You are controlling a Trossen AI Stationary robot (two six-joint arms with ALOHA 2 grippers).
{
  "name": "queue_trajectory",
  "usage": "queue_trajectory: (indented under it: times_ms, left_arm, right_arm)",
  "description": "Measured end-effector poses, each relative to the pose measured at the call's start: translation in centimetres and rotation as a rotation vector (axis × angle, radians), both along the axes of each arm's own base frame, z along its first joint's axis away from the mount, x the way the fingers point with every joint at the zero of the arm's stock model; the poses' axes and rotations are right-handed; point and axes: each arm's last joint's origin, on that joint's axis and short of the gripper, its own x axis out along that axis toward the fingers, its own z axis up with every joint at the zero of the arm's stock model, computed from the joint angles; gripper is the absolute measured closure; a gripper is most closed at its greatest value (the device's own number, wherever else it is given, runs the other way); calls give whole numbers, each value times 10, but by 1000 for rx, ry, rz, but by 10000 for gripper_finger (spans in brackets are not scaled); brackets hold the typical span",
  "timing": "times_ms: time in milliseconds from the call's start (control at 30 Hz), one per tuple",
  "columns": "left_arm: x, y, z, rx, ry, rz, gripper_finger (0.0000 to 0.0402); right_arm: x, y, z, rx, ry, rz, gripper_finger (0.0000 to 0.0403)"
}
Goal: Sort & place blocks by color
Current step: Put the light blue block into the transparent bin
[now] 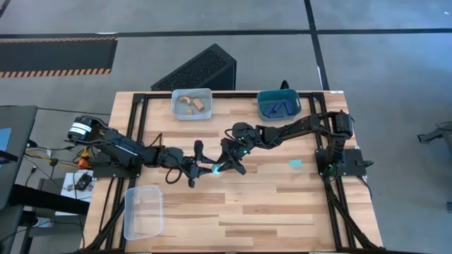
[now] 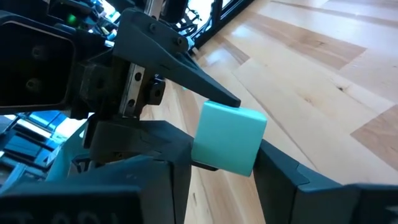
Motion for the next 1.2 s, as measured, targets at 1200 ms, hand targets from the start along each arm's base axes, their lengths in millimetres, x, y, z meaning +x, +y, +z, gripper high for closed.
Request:
queue_trajectory:
  times_ms: [1200]
  left_arm:
    - [-65, -66, 63, -250, 490, 422, 283]
  right_arm:
    - [-34, 104, 20, -257, 219, -665, 200]
